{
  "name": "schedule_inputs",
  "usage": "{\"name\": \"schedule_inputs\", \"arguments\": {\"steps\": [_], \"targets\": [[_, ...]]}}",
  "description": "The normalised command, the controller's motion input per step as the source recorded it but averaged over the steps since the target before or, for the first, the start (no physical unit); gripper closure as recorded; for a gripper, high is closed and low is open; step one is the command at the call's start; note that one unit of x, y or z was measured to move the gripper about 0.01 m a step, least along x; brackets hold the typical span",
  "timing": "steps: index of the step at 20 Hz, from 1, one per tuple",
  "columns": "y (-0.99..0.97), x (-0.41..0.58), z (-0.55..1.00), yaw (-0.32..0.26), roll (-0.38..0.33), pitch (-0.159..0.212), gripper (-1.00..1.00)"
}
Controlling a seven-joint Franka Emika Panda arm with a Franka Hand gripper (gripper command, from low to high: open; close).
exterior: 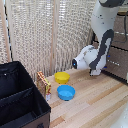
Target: Move your gripper towards the bottom drawer handle. Grasp the handle gently with your gripper. Apply gentle outward force to slide the bottom drawer open.
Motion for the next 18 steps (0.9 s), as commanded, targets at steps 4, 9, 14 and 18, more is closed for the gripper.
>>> {"name": "schedule_inputs", "arguments": {"steps": [4,9,14,18], "targets": [[-0.19,-0.007,0.0,0.017,0.008,0.0,1.0],[0.0,0.002,0.0,0.0,-0.001,0.0,1.0],[0.07,0.045,0.0,0.007,0.0,0.0,1.0],[0.22,0.126,0.01,0.002,0.006,0.0,1.0]]}}
